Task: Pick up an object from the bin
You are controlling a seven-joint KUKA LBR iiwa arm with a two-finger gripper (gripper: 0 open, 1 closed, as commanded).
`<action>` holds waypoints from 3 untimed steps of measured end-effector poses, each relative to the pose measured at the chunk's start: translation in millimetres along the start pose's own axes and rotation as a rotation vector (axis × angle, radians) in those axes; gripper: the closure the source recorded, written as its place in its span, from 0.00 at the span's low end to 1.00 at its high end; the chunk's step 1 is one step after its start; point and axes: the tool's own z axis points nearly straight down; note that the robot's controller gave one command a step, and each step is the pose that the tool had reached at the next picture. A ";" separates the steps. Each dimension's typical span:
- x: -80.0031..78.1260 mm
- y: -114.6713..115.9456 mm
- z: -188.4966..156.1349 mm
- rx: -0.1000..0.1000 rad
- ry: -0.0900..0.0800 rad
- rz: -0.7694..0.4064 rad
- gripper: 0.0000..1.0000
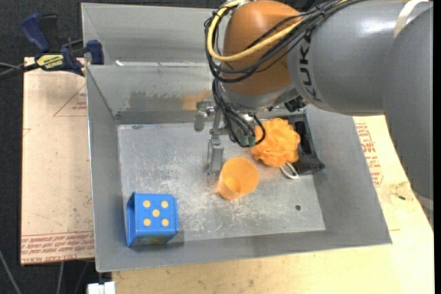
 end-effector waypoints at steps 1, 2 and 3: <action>-1.2 -0.4 -4.7 -0.001 -0.007 0.002 0.00; 14.2 -13.9 -5.6 -0.002 -0.008 -0.075 0.00; 33.0 -59.6 28.2 -0.001 -0.012 -0.183 0.00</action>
Offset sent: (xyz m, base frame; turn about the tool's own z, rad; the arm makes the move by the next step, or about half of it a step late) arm -0.0544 -0.0615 0.0085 -0.2446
